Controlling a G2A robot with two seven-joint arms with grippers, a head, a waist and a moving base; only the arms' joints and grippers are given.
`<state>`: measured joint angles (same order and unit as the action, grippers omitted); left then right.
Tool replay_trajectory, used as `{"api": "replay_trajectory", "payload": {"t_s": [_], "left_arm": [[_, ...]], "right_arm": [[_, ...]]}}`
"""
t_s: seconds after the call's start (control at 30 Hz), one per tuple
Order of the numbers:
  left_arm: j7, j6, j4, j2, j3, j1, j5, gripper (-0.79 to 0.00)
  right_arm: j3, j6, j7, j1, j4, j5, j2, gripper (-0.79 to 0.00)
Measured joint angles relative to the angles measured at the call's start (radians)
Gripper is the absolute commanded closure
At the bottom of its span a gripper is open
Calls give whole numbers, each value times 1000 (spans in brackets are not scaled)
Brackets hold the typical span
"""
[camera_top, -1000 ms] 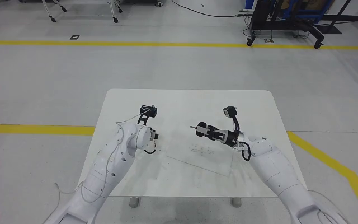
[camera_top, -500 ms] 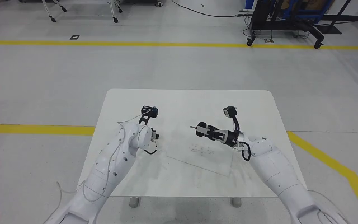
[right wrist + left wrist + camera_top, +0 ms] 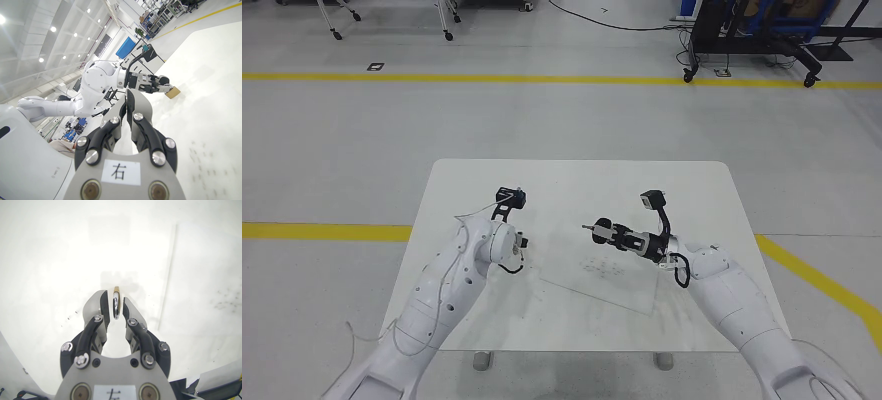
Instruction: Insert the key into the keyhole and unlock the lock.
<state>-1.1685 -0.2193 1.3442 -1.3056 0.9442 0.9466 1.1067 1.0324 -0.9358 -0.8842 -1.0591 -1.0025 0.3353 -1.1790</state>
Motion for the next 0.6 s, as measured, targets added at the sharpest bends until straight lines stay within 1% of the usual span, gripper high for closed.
{"api": "replay_trajectory", "payload": {"t_s": [0.23, 0.47, 0.53, 0.6], "left_arm": [[-35, 24, -15, -5, -2, -10, -12, 0], [-71, 52, 16, 2, 24, 3, -16, 0], [-62, 55, 38, 6, 40, 14, -3, 0], [-21, 59, 69, 10, 65, 36, -21, 0]], "right_arm": [[0, 0, 0, 0, 0, 0, 0, 0], [0, 0, 0, 0, 0, 0, 0, 0], [0, 0, 0, 0, 0, 0, 0, 0], [0, 0, 0, 0, 0, 0, 0, 0]]}}
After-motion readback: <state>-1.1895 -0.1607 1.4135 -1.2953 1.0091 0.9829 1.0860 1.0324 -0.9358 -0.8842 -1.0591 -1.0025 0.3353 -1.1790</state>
